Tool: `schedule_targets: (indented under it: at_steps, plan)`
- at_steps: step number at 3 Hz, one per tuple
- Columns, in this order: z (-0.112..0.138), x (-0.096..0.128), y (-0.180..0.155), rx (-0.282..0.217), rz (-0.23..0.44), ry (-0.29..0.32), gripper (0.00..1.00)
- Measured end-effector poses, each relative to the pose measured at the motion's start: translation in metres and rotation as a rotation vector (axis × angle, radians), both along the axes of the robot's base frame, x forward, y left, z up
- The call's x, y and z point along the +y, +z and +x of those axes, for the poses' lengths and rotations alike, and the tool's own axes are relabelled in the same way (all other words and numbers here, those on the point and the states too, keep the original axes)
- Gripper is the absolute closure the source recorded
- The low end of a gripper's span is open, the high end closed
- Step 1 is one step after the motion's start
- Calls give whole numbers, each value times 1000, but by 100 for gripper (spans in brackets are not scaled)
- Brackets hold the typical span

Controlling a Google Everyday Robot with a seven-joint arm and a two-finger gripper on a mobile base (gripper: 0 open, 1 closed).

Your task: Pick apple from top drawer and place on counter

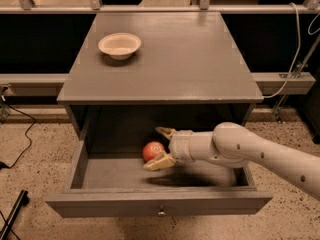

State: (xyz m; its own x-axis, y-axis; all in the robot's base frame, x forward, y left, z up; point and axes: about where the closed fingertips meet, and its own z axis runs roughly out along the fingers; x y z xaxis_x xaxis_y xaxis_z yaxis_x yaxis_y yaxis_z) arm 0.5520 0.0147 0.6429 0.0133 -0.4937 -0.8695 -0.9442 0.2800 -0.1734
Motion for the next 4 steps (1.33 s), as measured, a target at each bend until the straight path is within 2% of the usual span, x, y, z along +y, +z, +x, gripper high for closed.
schedule_targets:
  at_steps: [1,2,3,4]
  plan:
    - [1,5,-5,11,2,8,27]
    - [1,11,-14,31,-5,19,20]
    - [1,13,-17,38,-7,24,26]
    - [0,13,-21,46,-11,26,44]
